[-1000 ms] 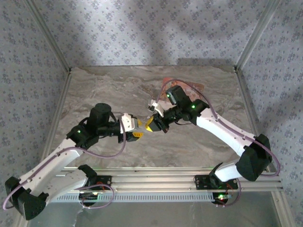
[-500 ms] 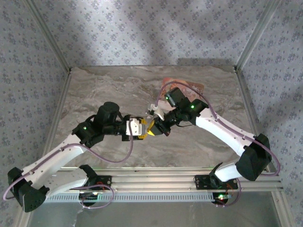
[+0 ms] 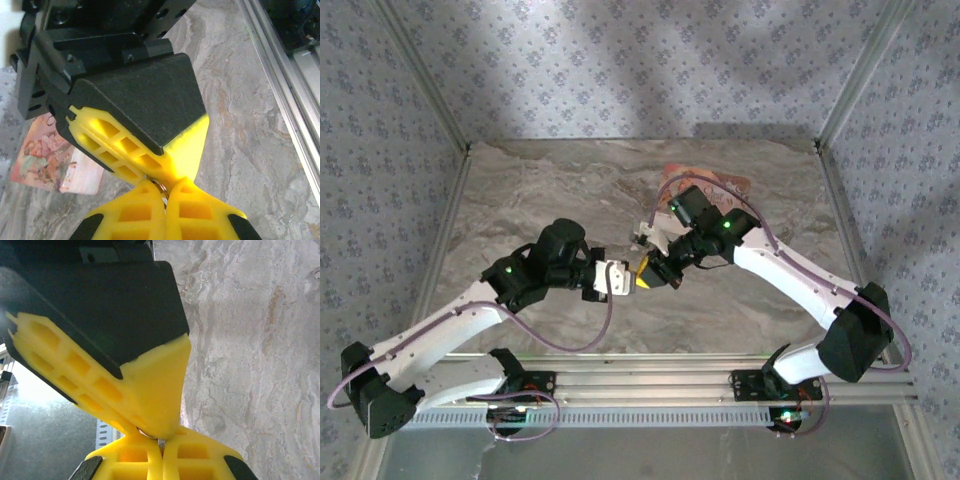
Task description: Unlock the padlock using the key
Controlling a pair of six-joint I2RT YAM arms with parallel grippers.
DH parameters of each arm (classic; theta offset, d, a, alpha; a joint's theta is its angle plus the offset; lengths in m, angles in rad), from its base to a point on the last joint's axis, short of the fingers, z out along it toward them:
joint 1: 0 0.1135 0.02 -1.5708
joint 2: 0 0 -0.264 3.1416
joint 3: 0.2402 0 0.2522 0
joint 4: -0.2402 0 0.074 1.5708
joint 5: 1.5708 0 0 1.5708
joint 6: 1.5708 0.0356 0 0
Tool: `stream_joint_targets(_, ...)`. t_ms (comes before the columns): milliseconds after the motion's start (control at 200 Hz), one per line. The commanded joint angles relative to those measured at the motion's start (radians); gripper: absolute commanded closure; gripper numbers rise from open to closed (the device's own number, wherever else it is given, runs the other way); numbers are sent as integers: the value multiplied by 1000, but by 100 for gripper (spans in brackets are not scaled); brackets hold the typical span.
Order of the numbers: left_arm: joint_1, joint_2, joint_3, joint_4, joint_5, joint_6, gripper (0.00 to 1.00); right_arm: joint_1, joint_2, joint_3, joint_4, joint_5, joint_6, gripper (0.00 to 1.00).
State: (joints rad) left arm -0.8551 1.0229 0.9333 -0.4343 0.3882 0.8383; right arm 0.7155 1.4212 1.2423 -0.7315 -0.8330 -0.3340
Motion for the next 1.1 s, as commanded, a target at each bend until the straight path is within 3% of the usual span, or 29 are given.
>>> stream_joint_targets(0,-10,-24,-7,23,-26,25,100,-10,-15,21,-11,10,-20,100)
stream_joint_targets(75,-11,-44,-19,34,-40,13,100,-19,-39,5,23,43,-3,93)
stream_joint_targets(220,-11,-67,-31,46,-70,-52,100,-55,-114,-75,175,104,80,52)
stream_joint_targets(380,-10,-82,-39,48,-154,-140,100,-195,-266,-276,539,57,345,42)
stream_joint_targets(510,13,-83,-31,80,-167,-288,100,-246,-380,-395,725,208,542,36)
stream_joint_targets(635,54,-72,-23,157,-141,-507,100,-244,-416,-435,764,339,694,36)
stream_joint_targets(799,102,2,79,139,-186,-871,100,-217,-417,-482,865,366,806,41)
stream_joint_targets(929,137,91,191,40,-177,-1082,100,-169,-400,-497,938,375,817,51)
stream_joint_targets(1094,158,130,217,50,-166,-1300,100,-96,-353,-481,970,358,748,58)
